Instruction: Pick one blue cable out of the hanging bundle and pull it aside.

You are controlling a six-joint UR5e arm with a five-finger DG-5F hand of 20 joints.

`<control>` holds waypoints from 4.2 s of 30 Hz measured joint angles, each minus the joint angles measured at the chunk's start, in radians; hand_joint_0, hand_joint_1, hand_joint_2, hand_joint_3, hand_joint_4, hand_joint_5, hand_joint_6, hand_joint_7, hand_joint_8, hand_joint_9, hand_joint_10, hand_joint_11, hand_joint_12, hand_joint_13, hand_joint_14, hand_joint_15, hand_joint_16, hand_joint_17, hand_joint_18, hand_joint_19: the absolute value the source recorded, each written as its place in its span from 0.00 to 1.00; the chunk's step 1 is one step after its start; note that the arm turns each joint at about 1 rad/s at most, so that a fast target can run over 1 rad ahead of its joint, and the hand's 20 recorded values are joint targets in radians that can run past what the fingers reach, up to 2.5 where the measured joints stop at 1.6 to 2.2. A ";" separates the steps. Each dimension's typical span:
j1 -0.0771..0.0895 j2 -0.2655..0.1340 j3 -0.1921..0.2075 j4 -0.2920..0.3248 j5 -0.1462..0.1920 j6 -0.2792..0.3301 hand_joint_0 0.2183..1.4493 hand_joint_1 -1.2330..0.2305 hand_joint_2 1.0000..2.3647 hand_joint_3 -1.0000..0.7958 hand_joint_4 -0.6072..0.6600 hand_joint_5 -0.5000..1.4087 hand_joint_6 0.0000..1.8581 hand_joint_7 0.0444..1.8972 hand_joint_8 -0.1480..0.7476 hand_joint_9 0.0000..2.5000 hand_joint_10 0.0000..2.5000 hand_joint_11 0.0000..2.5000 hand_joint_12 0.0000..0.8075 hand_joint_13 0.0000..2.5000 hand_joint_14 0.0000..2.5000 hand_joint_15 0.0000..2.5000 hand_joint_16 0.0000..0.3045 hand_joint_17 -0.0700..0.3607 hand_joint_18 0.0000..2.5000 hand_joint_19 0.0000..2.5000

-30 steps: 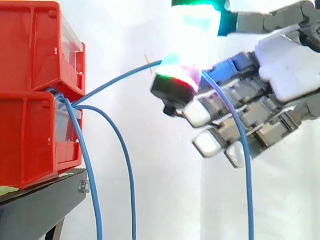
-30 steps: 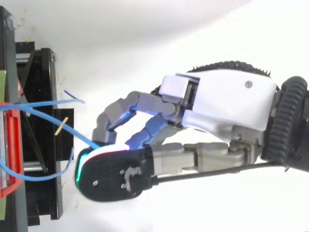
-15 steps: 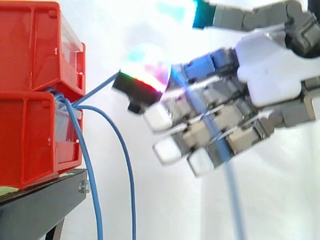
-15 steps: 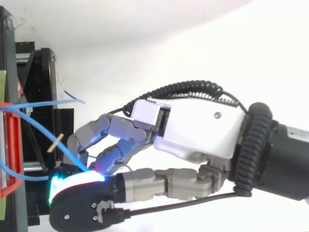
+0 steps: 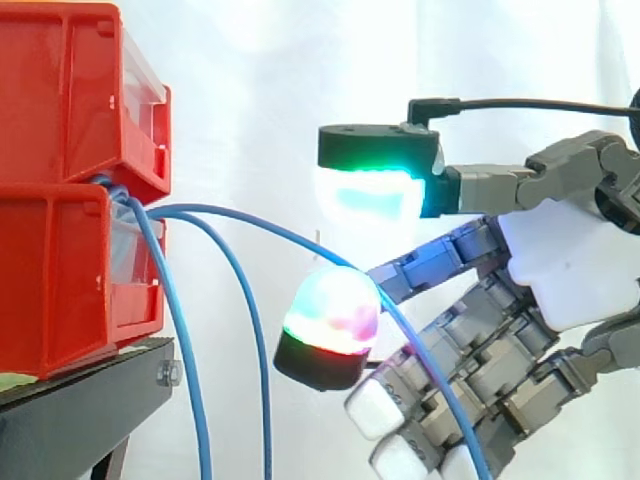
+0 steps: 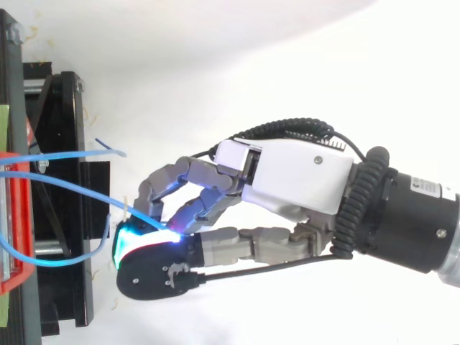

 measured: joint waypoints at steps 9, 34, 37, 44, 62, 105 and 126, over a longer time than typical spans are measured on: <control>-0.006 -0.001 -0.038 -0.099 0.049 0.012 0.23 0.47 0.00 0.30 0.53 0.22 0.43 0.43 0.45 0.34 0.00 0.12 0.52 0.28 0.01 0.20 0.20 0.48 0.21 0.30; -0.019 -0.001 0.005 -0.207 0.083 0.065 0.24 0.50 0.00 0.30 0.53 0.22 0.42 0.43 0.46 0.34 0.01 0.12 0.52 0.29 0.01 0.20 0.20 0.48 0.22 0.30; -0.024 -0.001 0.007 -0.213 0.081 0.064 0.24 0.50 0.00 0.30 0.53 0.22 0.42 0.43 0.46 0.34 0.00 0.12 0.52 0.29 0.01 0.20 0.20 0.48 0.22 0.30; -0.032 -0.014 0.010 -0.163 0.080 0.019 0.24 0.49 0.00 0.30 0.53 0.22 0.42 0.43 0.46 0.34 0.00 0.12 0.52 0.29 0.01 0.20 0.20 0.48 0.22 0.30; -0.037 -0.029 0.058 -0.114 0.085 -0.040 0.20 0.50 0.00 0.28 0.53 0.21 0.44 0.42 0.47 0.33 0.00 0.11 0.54 0.29 0.01 0.20 0.21 0.50 0.23 0.30; -0.031 -0.028 0.099 -0.186 -0.004 0.102 0.31 0.24 0.00 0.62 0.40 0.25 0.48 0.55 0.46 0.44 0.00 0.10 0.55 0.39 0.01 0.21 0.23 0.53 0.35 0.28; -0.022 -0.029 0.109 -0.184 -0.160 0.315 0.24 0.26 0.22 0.58 0.38 0.26 0.46 0.56 0.46 0.38 0.00 0.00 0.58 0.33 0.01 0.14 0.24 0.55 0.28 0.23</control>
